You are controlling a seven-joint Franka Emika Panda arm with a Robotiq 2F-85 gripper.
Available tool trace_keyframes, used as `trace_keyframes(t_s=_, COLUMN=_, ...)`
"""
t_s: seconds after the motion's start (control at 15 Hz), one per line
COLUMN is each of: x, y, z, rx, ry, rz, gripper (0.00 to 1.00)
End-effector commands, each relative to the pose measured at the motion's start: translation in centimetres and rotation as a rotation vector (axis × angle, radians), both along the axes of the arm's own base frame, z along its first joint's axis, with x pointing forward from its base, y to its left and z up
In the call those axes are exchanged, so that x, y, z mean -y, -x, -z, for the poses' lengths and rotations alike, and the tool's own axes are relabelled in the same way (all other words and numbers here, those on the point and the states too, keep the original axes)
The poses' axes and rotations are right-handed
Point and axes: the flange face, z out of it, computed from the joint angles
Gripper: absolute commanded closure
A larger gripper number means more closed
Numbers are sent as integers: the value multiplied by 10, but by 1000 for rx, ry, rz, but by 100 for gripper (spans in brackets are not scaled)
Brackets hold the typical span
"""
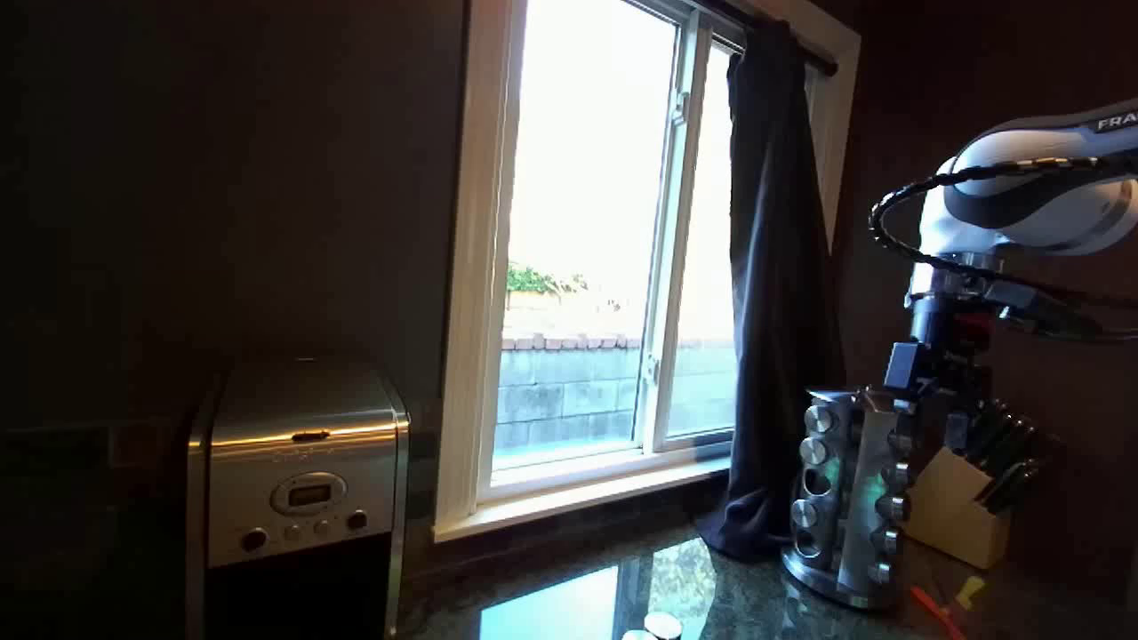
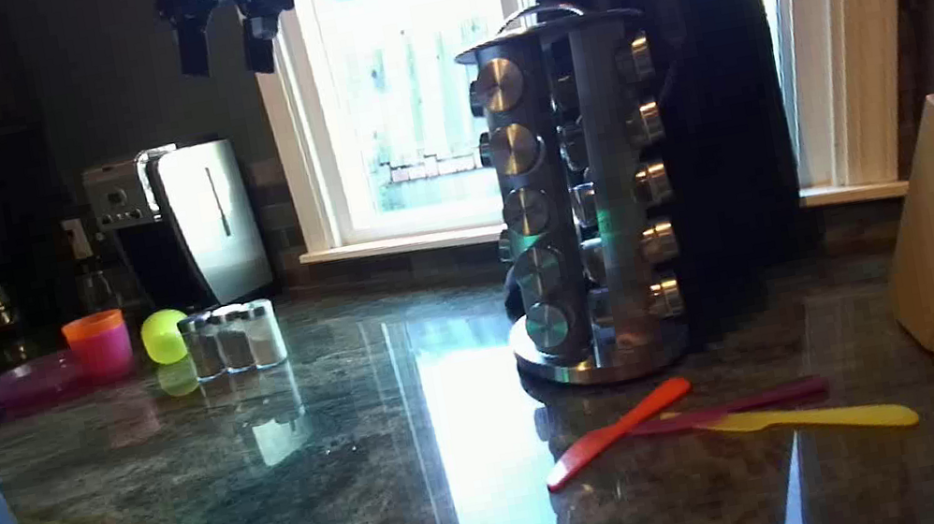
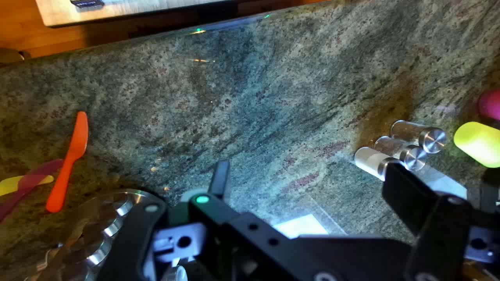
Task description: Take a jar out of the jar stand
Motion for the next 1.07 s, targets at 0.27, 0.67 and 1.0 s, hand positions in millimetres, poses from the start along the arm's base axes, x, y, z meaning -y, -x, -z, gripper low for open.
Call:
trace_keyframes(t_s=0.27, x=0, y=0, z=-1, rx=0, ry=0, rz=0, gripper=0)
trace_keyframes(t_s=0.67, x=25, y=-16, z=-17, rx=83, ry=47, rz=213, gripper=0)
trace_keyframes(t_s=1.0, x=58, y=-32, z=-42, rx=149, ry=87, rz=483, gripper=0)
